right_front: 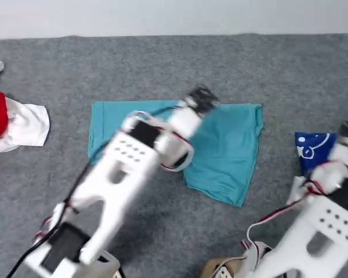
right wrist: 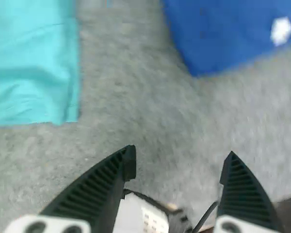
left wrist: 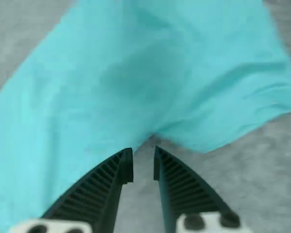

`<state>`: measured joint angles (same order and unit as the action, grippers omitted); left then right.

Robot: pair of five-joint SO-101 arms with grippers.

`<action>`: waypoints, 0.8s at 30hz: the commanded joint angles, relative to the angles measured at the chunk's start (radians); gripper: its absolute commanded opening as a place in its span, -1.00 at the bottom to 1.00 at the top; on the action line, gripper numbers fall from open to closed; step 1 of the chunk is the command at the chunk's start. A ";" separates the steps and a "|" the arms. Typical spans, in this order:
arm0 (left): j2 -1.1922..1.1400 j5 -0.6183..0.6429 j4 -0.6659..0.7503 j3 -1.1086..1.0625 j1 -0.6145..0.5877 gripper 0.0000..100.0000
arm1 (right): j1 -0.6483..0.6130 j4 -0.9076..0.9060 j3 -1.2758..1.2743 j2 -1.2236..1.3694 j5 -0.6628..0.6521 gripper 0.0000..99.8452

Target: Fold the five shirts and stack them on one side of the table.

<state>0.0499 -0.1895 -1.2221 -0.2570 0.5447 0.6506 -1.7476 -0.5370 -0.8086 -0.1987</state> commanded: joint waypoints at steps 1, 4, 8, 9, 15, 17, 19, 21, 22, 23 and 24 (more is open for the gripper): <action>-0.097 0.006 0.023 0.107 0.094 -0.74 | 0.162 0.012 -0.044 -0.042 0.020 -0.42; -0.199 0.006 -0.003 0.194 0.143 -0.69 | 0.251 0.025 -0.086 -0.050 0.020 -0.42; -0.325 0.003 -0.080 0.315 0.201 -0.66 | 0.314 0.025 -0.112 -0.050 -0.029 -0.42; -0.350 -0.009 -0.098 0.346 0.209 -0.65 | 0.326 0.025 -0.114 -0.050 -0.041 -0.42; -0.491 -0.071 -0.196 0.532 0.267 -0.61 | 0.364 0.025 -0.115 -0.050 -0.049 -0.42; -0.537 -0.086 -0.229 0.591 0.290 -0.61 | 0.364 0.025 -0.115 -0.050 -0.049 -0.42; -0.583 -0.094 -0.258 0.651 0.310 -0.61 | 0.364 0.025 -0.115 -0.050 -0.049 -0.42; -0.623 -0.094 -0.295 0.723 0.330 -0.61 | 0.364 0.025 -0.115 -0.048 -0.049 -0.42; -0.641 -0.094 -0.316 0.763 0.339 -0.61 | 0.364 0.025 -0.115 -0.047 -0.049 -0.42; -0.660 -0.094 -0.333 0.800 0.348 -0.61 | 0.364 0.025 -0.115 -0.047 -0.049 -0.42; -0.681 -0.094 -0.344 0.834 0.354 -0.61 | 0.363 0.027 -0.115 -0.048 -0.049 -0.42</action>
<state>-0.6145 -0.2739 -1.5136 0.4611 0.8777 1.0065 -1.7308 -0.6598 -0.8393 -0.2355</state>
